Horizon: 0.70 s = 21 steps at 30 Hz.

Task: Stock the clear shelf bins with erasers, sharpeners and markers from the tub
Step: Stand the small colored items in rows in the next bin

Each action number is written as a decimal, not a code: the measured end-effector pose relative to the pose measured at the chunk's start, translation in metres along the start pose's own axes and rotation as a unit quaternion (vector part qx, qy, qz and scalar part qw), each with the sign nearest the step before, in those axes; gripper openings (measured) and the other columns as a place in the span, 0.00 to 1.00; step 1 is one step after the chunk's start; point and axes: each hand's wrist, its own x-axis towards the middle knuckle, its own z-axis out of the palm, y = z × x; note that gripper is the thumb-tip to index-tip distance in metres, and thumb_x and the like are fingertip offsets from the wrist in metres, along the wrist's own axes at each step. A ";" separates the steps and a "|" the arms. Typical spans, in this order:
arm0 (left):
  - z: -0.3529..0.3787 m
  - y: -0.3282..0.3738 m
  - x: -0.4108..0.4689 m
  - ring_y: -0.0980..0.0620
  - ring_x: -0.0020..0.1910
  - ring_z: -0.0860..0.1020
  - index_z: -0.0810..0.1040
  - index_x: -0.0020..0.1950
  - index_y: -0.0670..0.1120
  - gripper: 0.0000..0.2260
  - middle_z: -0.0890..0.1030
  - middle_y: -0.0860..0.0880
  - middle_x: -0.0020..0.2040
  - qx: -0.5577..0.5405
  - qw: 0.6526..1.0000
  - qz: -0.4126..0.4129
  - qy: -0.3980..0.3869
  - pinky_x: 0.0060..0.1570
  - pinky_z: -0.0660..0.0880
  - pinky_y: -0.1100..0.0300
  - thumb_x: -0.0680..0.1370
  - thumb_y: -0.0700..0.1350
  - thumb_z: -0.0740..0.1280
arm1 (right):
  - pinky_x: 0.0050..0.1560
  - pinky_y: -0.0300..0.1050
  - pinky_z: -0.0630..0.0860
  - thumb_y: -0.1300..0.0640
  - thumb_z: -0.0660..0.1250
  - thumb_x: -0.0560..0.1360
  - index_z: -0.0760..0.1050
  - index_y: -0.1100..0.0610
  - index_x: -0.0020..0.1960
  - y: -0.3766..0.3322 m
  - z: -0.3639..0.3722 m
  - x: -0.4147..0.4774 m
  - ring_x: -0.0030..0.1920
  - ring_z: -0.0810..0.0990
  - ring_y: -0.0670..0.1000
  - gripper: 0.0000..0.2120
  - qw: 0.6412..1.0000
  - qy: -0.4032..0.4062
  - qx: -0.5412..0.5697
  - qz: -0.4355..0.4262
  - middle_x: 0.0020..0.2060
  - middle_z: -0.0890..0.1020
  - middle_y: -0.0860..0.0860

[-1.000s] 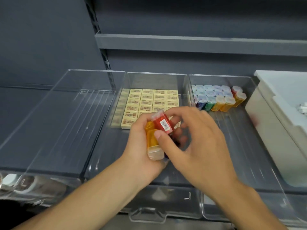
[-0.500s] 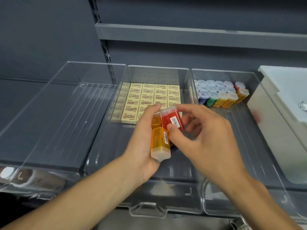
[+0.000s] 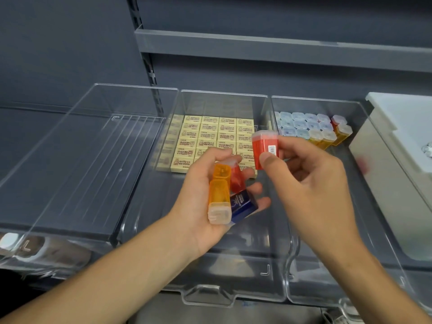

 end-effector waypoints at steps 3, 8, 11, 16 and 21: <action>0.003 -0.002 0.002 0.50 0.28 0.75 0.79 0.57 0.40 0.12 0.78 0.44 0.40 0.005 1.000 -0.004 0.010 0.29 0.78 0.59 0.75 0.43 0.67 | 0.40 0.44 0.78 0.54 0.67 0.76 0.81 0.44 0.53 0.001 0.000 0.001 0.41 0.82 0.52 0.09 1.000 0.005 -0.022 -0.004 0.41 0.84 0.48; 0.003 -0.001 -0.002 0.51 0.28 0.76 0.79 0.47 0.40 0.07 0.79 0.43 0.36 -0.072 0.997 -0.033 0.010 0.34 0.81 0.57 0.75 0.44 0.67 | 0.40 0.39 0.77 0.55 0.67 0.76 0.81 0.45 0.55 0.001 0.000 -0.001 0.41 0.81 0.49 0.10 1.000 -0.003 -0.024 0.000 0.41 0.84 0.45; 0.001 0.002 -0.005 0.48 0.50 0.80 0.82 0.49 0.38 0.12 0.82 0.41 0.45 -0.144 0.989 -0.040 -0.004 0.41 0.82 0.44 0.76 0.46 0.66 | 0.37 0.35 0.77 0.55 0.66 0.76 0.81 0.45 0.55 0.001 0.001 -0.001 0.39 0.81 0.45 0.10 1.000 0.000 -0.017 0.002 0.41 0.84 0.44; 0.000 0.008 -0.008 0.39 0.62 0.79 0.81 0.60 0.40 0.18 0.83 0.38 0.57 -0.155 0.987 -0.026 -0.024 0.44 0.80 0.35 0.78 0.51 0.64 | 0.42 0.44 0.78 0.51 0.65 0.74 0.80 0.44 0.55 0.001 0.002 0.000 0.42 0.81 0.50 0.12 1.000 -0.001 -0.025 0.001 0.44 0.84 0.44; -0.004 0.010 -0.006 0.42 0.54 0.83 0.81 0.62 0.44 0.17 0.84 0.42 0.55 -0.109 0.994 -0.018 -0.009 0.41 0.83 0.44 0.77 0.50 0.67 | 0.41 0.44 0.78 0.51 0.65 0.74 0.80 0.44 0.55 0.001 0.003 0.000 0.42 0.81 0.51 0.11 1.000 0.002 -0.029 -0.001 0.44 0.84 0.46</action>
